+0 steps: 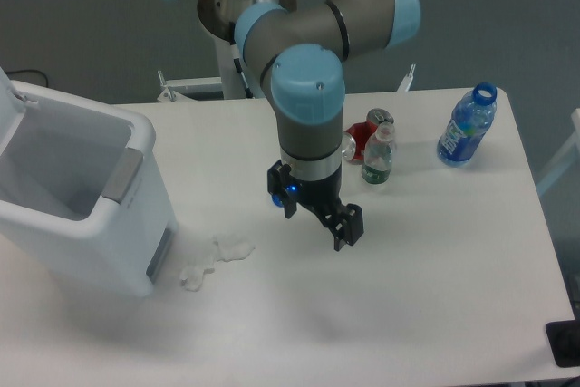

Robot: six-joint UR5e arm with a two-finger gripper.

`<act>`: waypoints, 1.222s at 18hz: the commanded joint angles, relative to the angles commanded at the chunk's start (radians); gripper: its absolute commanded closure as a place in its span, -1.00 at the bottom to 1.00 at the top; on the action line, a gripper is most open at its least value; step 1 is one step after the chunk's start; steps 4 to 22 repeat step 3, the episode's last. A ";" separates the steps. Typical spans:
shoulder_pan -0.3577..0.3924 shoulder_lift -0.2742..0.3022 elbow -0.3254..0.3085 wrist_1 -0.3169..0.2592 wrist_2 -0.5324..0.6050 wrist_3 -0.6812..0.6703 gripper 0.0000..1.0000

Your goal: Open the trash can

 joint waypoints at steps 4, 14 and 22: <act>-0.003 -0.006 -0.002 -0.002 -0.005 -0.001 -1.00; -0.003 -0.006 -0.002 -0.002 -0.005 -0.001 -1.00; -0.003 -0.006 -0.002 -0.002 -0.005 -0.001 -1.00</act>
